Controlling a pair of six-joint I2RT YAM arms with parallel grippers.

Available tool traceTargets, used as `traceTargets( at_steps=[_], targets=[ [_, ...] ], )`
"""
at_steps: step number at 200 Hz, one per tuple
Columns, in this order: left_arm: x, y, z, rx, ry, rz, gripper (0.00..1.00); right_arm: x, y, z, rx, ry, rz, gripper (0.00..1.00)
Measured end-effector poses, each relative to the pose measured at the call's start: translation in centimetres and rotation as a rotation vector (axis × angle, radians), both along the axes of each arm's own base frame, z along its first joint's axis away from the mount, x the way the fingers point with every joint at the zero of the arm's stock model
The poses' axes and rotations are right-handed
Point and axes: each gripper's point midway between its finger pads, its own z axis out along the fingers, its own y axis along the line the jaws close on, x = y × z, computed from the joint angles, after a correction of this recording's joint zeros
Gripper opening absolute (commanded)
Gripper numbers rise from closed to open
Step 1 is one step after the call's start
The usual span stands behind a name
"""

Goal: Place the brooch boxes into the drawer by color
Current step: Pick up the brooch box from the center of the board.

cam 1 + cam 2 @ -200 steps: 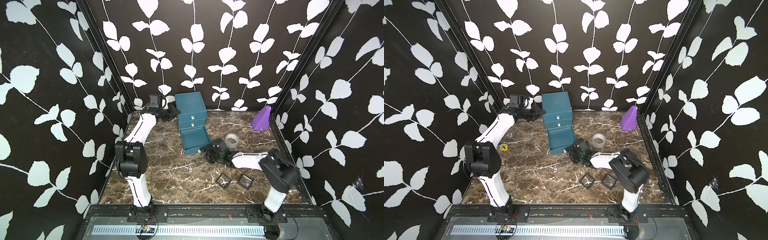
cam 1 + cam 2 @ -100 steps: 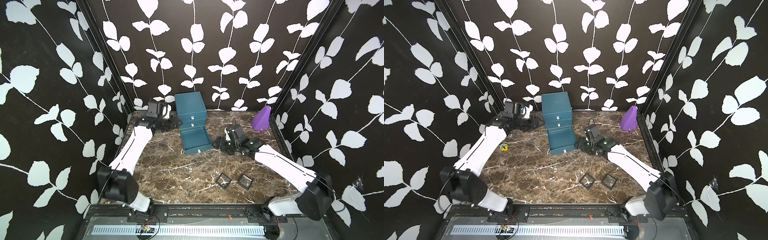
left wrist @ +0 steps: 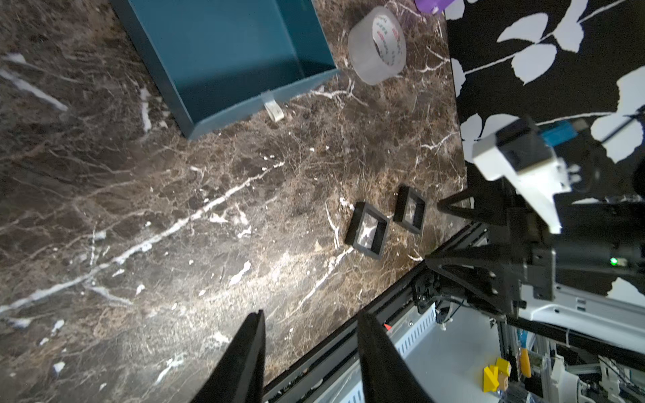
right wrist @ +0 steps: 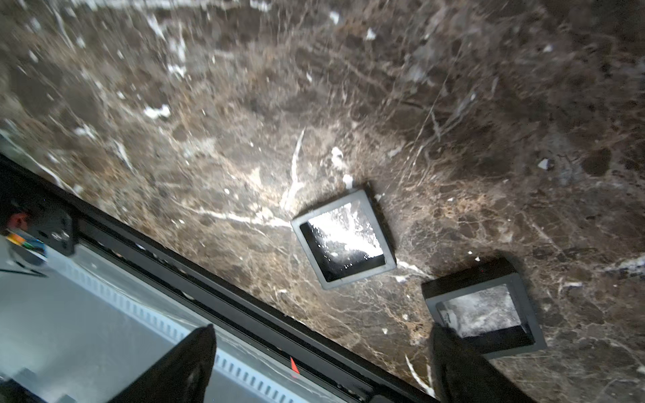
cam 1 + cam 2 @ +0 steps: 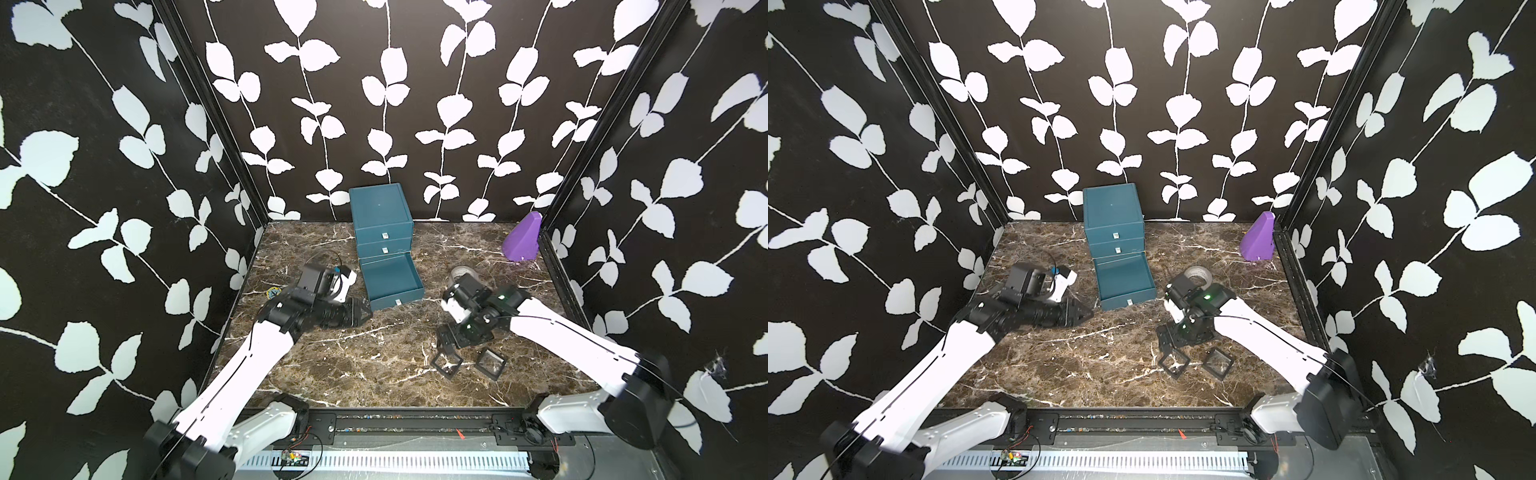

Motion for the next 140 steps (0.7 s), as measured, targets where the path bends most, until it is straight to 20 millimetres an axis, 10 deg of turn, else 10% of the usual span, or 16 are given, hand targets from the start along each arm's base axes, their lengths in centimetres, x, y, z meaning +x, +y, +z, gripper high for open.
traceTargets(
  at_steps=[68, 140],
  targets=[
    [-5.9, 0.2, -1.2, -0.034, -0.010, -0.060, 0.41, -1.0, 0.3, -3.4, -0.187, 0.054, 0.261, 1.00],
    [-6.4, 2.5, -2.9, -0.024, -0.026, 0.082, 0.41, -1.0, 0.5, -6.0, -0.269, 0.098, 0.354, 1.00]
  ],
)
